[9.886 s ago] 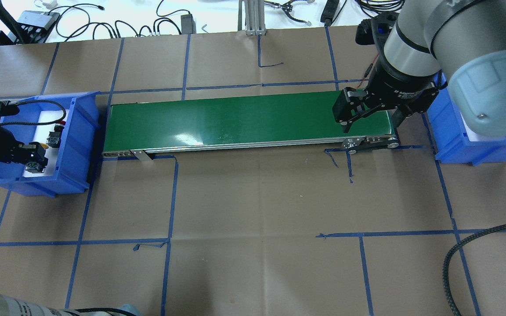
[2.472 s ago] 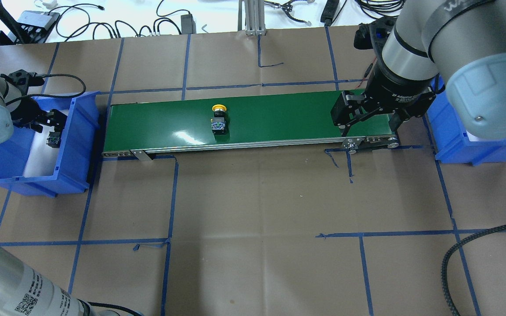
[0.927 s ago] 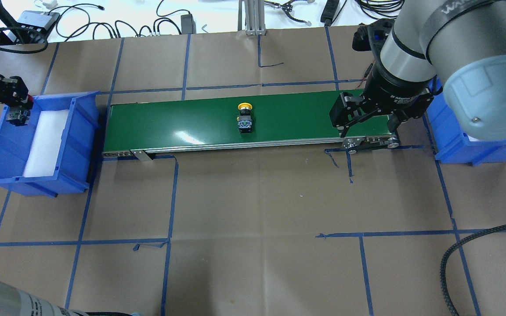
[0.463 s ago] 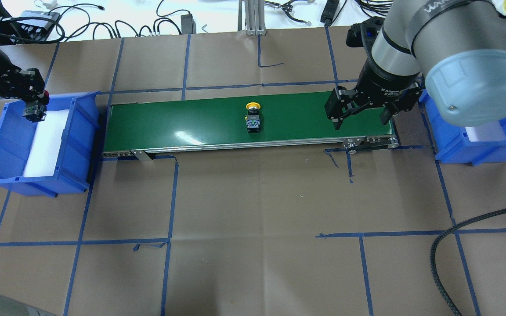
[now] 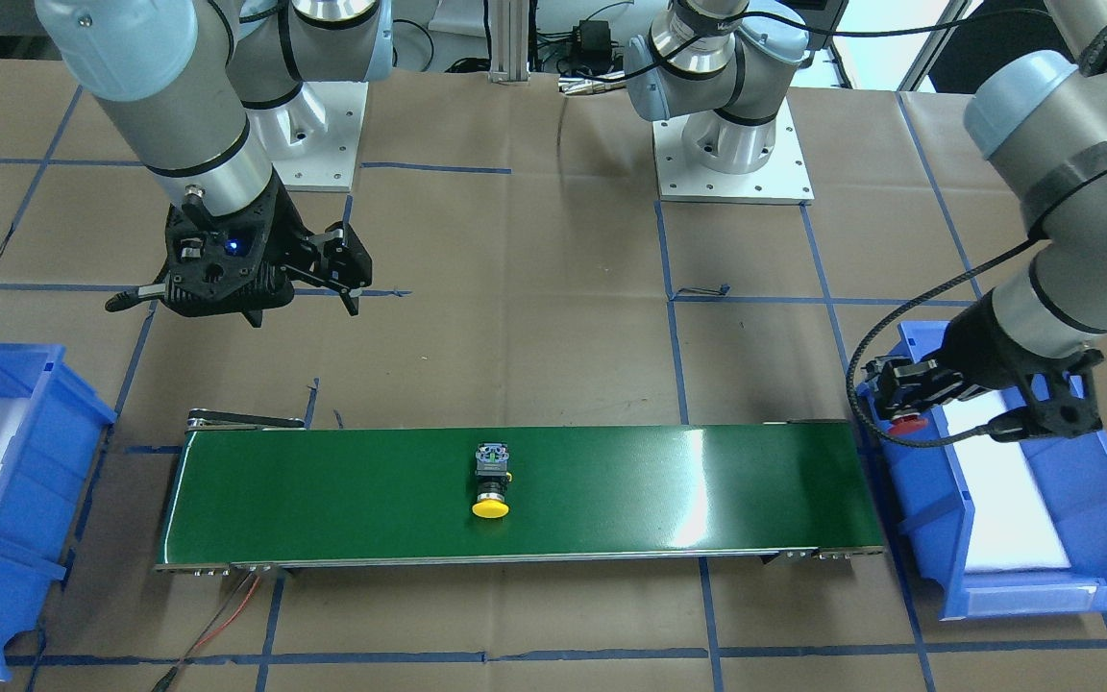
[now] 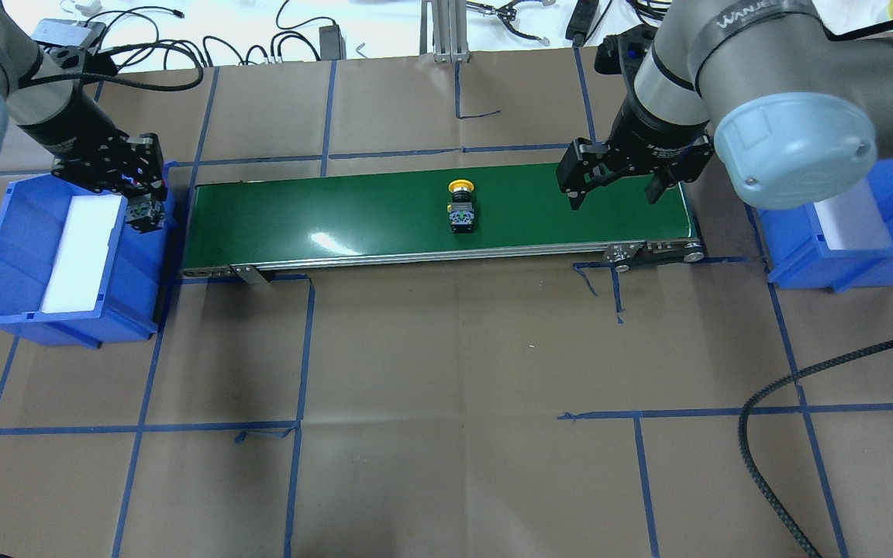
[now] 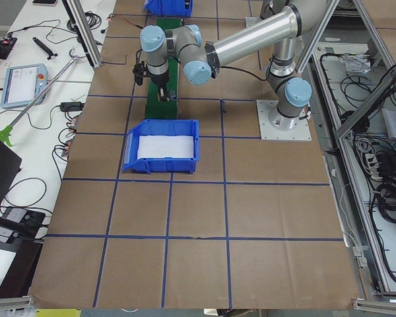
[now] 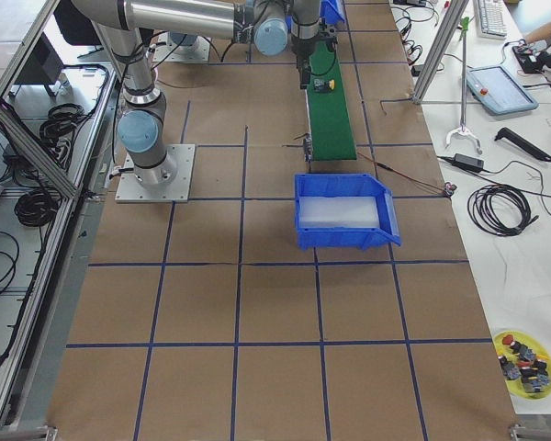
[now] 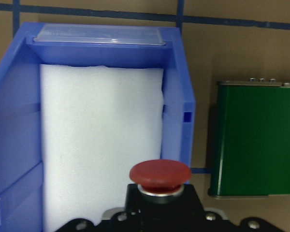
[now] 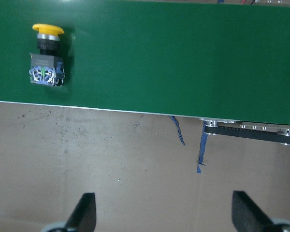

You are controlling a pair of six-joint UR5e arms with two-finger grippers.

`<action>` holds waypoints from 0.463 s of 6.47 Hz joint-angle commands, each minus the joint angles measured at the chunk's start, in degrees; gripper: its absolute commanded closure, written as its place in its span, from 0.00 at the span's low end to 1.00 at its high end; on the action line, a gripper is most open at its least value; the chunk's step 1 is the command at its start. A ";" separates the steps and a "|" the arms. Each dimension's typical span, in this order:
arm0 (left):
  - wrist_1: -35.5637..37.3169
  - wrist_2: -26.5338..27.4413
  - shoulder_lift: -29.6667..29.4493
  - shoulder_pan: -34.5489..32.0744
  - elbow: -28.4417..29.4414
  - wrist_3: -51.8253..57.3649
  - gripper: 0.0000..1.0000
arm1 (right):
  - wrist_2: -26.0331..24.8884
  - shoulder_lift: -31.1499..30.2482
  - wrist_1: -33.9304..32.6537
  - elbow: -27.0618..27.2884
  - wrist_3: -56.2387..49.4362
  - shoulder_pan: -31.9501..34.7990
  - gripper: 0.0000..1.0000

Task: Transport two buttons from left to right
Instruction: 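Carry the red button onto the conveyor while the right gripper reaches toward the yellow button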

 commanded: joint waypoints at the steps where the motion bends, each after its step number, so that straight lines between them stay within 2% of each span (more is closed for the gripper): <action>1: 5.34 0.13 -0.45 -4.43 -3.55 -5.82 0.97 | 1.17 4.81 -6.44 0.31 0.06 -0.36 0.00; 2: 7.72 0.31 -1.59 -4.71 -4.09 -5.67 0.97 | 6.58 6.48 -8.46 0.22 0.15 -0.36 0.00; 3: 10.61 0.40 -4.47 -4.72 -3.92 -5.14 0.97 | 7.50 9.37 -10.22 -0.65 -0.02 -0.62 0.00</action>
